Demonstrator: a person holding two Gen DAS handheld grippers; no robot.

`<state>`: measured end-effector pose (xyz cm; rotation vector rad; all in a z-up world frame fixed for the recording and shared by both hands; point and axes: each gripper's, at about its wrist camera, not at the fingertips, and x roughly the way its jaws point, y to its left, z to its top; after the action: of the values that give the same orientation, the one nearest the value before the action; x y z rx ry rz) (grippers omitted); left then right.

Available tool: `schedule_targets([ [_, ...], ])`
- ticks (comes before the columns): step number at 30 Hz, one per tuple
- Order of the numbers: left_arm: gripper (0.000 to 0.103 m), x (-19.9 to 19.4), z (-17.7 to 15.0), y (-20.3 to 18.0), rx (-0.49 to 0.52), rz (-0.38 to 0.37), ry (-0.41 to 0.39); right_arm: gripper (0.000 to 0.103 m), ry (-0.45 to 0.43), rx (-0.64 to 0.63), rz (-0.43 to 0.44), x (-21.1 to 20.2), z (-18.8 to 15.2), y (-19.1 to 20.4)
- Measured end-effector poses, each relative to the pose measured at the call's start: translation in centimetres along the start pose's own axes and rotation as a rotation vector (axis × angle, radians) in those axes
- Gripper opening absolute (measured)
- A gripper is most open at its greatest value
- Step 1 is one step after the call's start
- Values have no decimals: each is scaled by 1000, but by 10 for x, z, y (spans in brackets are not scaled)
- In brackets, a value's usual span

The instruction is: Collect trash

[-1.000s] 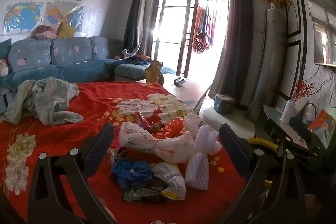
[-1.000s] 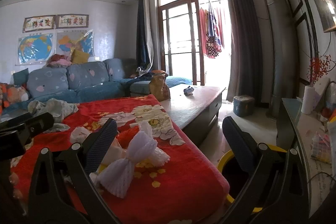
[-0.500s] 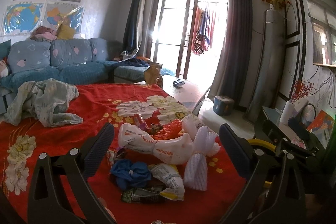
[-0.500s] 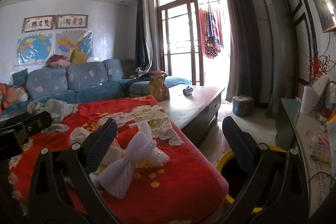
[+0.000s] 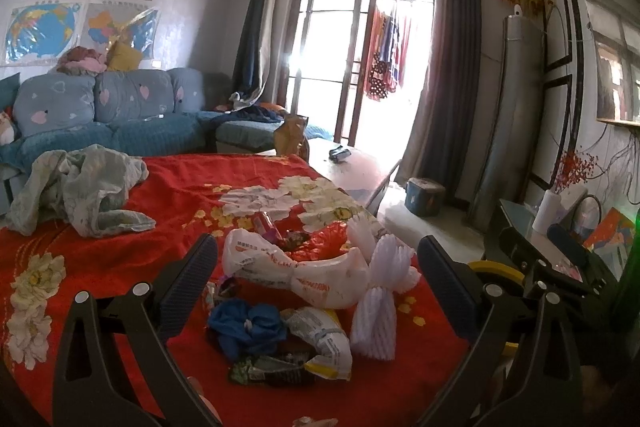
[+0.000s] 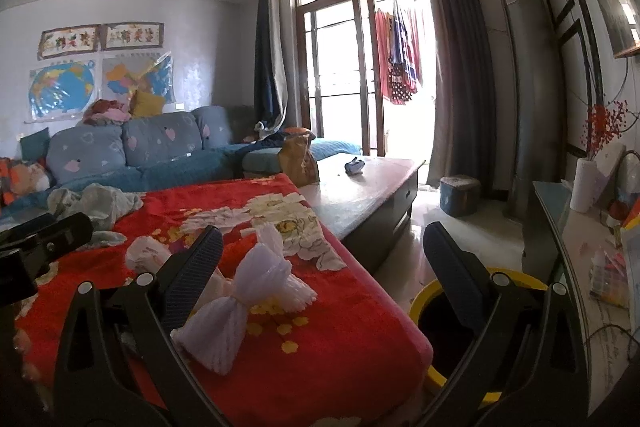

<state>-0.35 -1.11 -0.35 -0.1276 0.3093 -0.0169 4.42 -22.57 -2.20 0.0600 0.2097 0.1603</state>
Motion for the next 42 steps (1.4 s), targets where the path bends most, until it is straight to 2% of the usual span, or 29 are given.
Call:
schedule_targets([
  [4, 97, 14, -4, -1, 11, -31, 45, 92, 12, -32, -40, 6, 0, -7],
  [9, 97, 34, -4, 1, 3, -70, 91, 92, 58, 30, -78, 18, 2, -26],
  [15, 97, 55, 3, 21, -37, -32, 93, 92, 107, 52, -66, 33, 2, -28],
  [20, 97, 70, 8, 45, -77, 18, 98, 92, 158, 31, 15, 47, -3, -10],
  [25, 97, 81, 10, 70, -107, 60, 109, 92, 254, 3, 112, 67, -14, 18],
  [31, 97, 101, 9, 104, -153, 48, 166, 92, 401, 19, 209, 92, -34, 41],
  [37, 96, 136, 2, 128, -222, -63, 288, 92, 502, 65, 278, 109, -47, 50],
  [40, 96, 148, -5, 125, -216, -94, 327, 84, 527, 75, 311, 109, -51, 51],
  [42, 96, 157, -11, 126, -247, -127, 364, 76, 548, 86, 333, 110, -53, 49],
])
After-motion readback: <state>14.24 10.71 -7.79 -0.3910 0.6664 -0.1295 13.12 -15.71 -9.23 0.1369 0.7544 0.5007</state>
